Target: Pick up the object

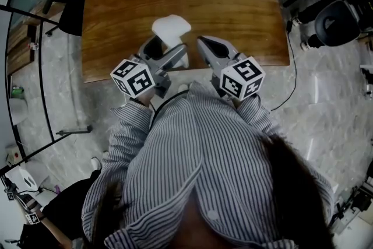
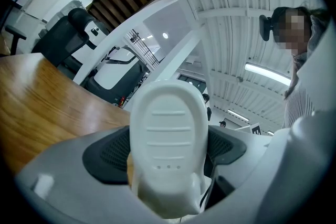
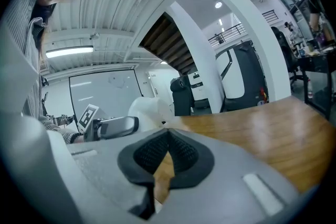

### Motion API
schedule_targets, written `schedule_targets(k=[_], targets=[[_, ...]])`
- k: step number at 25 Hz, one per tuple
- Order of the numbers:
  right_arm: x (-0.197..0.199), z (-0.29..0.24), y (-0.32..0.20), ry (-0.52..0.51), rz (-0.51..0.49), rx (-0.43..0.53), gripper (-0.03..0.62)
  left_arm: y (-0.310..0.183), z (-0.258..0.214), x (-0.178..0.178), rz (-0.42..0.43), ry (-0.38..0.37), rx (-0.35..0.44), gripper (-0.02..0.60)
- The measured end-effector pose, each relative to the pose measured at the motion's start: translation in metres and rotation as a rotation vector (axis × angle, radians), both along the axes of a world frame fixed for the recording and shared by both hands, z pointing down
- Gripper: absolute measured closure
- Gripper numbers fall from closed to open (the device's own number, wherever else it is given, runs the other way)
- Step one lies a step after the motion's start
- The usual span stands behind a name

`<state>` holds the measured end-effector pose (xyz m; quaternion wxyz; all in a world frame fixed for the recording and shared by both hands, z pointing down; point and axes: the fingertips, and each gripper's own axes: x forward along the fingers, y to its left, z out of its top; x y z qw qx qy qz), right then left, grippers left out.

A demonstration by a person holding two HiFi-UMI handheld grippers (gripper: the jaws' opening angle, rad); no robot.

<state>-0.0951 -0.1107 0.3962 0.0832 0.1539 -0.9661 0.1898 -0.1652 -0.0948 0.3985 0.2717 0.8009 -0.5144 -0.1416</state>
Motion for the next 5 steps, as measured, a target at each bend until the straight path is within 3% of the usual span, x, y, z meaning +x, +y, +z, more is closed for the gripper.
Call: schedule_targets(k=[5], targets=[[-0.0021, -0.0023, 0.0001, 0.004, -0.013, 0.001, 0.592, -0.0005, -0.0008, -0.0031, -0.006, -0.001, 0.004, 0.132]])
